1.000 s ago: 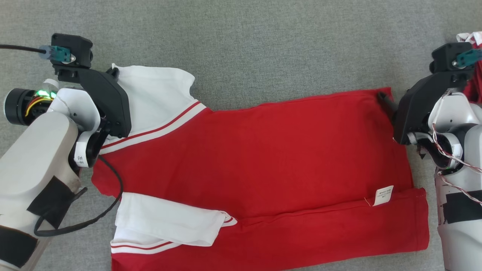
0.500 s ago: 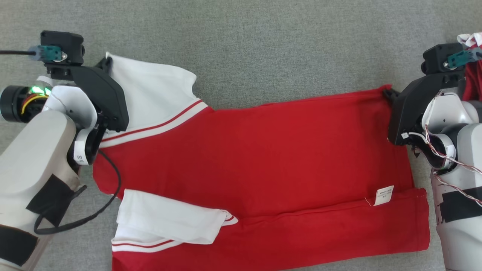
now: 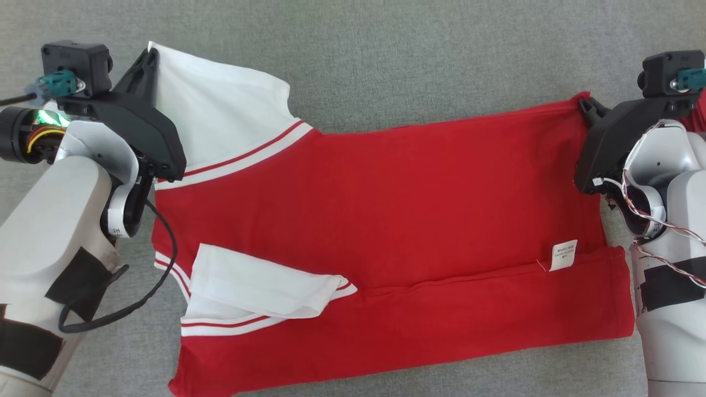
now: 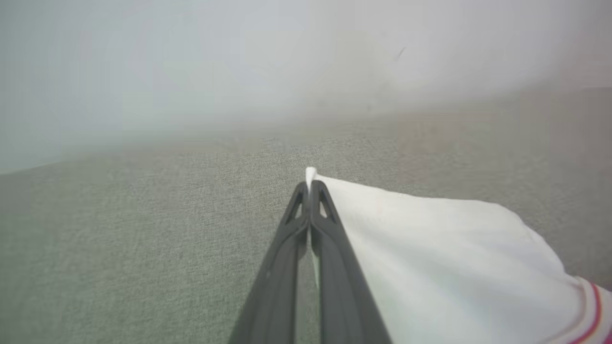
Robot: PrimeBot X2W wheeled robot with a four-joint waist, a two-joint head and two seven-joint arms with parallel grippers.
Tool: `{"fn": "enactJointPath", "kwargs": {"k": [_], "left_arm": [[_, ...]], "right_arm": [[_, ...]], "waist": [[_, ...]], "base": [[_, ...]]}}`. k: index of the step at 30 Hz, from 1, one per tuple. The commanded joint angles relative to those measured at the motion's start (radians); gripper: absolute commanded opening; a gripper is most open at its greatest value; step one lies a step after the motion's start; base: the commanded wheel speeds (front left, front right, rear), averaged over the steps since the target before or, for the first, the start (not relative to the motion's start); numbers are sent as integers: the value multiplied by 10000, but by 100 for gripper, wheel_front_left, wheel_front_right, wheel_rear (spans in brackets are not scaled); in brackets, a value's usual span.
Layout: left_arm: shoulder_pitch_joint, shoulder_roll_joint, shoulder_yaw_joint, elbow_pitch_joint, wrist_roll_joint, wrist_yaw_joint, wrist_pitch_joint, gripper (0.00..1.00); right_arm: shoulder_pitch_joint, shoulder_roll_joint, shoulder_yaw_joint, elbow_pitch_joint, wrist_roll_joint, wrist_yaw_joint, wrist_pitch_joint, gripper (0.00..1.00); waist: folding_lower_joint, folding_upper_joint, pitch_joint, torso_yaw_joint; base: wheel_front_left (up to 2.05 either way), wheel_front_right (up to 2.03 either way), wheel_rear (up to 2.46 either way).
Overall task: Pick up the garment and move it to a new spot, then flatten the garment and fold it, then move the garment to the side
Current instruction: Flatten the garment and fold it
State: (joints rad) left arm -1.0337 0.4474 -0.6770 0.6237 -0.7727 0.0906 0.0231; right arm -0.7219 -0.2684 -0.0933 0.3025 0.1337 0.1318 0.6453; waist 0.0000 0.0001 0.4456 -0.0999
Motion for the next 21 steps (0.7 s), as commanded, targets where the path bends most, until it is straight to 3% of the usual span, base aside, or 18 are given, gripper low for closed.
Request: {"fn": "enactJointPath", "kwargs": {"k": [1, 8, 13, 21], "left_arm": [[-59, -40, 43, 70, 95, -68, -199, 0], [578, -195, 207, -161, -405, -649, -924, 0], [1806, -163, 464, -1446, -1212, -946, -1112, 0], [4776, 411, 674, -4971, -2181, -265, -1138, 0]], "right_arm": [[-36, 39, -22, 109, -45, -27, -106, 0], [550, -31, -10, 120, 358, -27, -315, 0], [1343, -291, 9, -396, 715, -27, -214, 0], [3003, -545, -276, -1340, 723, -27, -339, 0]], "waist": [[0, -1, -139, 67], [0, -1, -736, 276], [0, -1, -1311, 472], [0, -1, -2023, 906]], "base": [[0, 0, 0], [0, 0, 0], [0, 0, 0], [0, 0, 0]]}}
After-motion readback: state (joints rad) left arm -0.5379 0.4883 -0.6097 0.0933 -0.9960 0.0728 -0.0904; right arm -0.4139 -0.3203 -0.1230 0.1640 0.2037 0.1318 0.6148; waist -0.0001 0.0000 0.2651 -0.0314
